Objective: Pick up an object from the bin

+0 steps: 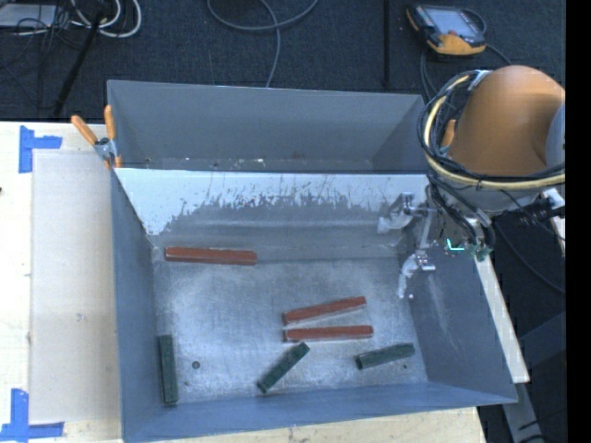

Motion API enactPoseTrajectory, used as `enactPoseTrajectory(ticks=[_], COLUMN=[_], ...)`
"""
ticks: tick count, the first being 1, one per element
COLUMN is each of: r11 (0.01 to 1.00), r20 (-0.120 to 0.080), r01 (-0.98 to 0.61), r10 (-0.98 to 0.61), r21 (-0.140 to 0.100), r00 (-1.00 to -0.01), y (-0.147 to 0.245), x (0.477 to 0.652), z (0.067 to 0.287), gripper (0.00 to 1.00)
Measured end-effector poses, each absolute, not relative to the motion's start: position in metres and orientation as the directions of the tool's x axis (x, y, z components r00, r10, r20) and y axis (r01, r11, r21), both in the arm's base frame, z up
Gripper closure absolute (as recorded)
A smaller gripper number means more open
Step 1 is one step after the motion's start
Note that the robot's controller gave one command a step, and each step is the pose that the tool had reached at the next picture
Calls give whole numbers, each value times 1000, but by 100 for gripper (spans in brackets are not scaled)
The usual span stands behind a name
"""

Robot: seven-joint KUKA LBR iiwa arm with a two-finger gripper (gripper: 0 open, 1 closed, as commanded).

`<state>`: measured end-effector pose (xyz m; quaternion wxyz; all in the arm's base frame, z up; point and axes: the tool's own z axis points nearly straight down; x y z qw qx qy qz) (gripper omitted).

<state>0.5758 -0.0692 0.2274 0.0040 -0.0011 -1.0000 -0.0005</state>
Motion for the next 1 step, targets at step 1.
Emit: enactPoseTrajectory(ticks=[1], r11=[1000], r20=[0], r01=[1], r10=[1], r21=[0], r00=[-1000], y=[-69], x=[577], z=[231], gripper=[0])
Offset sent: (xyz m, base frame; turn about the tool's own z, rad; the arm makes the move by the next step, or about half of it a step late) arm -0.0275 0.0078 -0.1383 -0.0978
